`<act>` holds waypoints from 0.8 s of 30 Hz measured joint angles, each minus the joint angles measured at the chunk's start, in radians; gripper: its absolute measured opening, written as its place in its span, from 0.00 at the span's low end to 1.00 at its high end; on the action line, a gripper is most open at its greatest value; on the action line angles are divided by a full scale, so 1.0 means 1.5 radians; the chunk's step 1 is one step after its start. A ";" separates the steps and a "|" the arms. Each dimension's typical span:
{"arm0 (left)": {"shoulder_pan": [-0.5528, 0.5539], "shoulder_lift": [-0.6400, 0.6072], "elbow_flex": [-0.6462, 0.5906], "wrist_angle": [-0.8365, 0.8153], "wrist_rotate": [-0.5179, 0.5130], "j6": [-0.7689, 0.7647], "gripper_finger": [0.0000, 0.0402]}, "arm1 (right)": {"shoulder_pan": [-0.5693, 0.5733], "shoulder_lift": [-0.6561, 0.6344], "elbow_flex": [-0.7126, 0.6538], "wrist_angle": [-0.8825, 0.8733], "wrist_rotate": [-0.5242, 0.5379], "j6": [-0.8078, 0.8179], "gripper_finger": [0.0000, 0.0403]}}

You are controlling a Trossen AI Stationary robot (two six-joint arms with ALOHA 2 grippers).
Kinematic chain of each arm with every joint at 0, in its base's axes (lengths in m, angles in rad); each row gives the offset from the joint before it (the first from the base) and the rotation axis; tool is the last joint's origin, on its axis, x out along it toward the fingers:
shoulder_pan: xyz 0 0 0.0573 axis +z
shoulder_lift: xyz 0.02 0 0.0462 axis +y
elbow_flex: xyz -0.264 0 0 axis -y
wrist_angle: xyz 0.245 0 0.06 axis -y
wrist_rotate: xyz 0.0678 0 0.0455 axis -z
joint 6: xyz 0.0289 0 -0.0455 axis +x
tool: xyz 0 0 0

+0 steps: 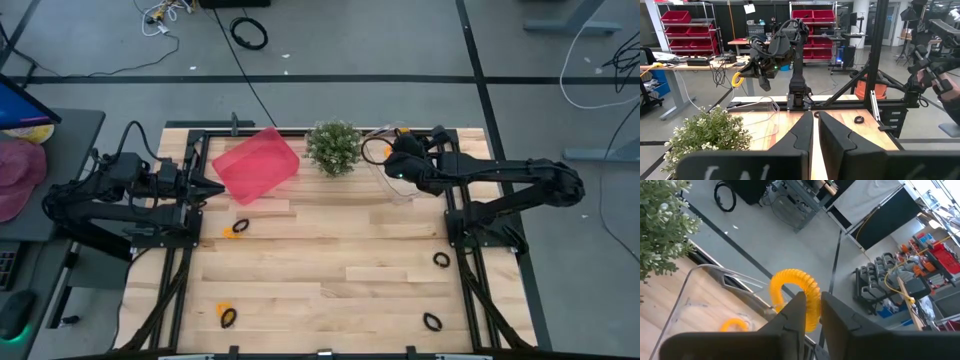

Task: Sort spring keychains
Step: Put the yellow spring keychain into the transparent bin

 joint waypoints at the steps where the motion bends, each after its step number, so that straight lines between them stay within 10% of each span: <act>1: 0.000 0.000 0.000 0.000 0.000 0.000 0.07 | 0.000 0.000 0.000 0.000 0.000 0.000 0.17; 24: 0.000 0.000 0.000 0.000 0.000 0.000 0.07 | 0.000 0.000 0.000 0.000 -0.012 -0.001 0.23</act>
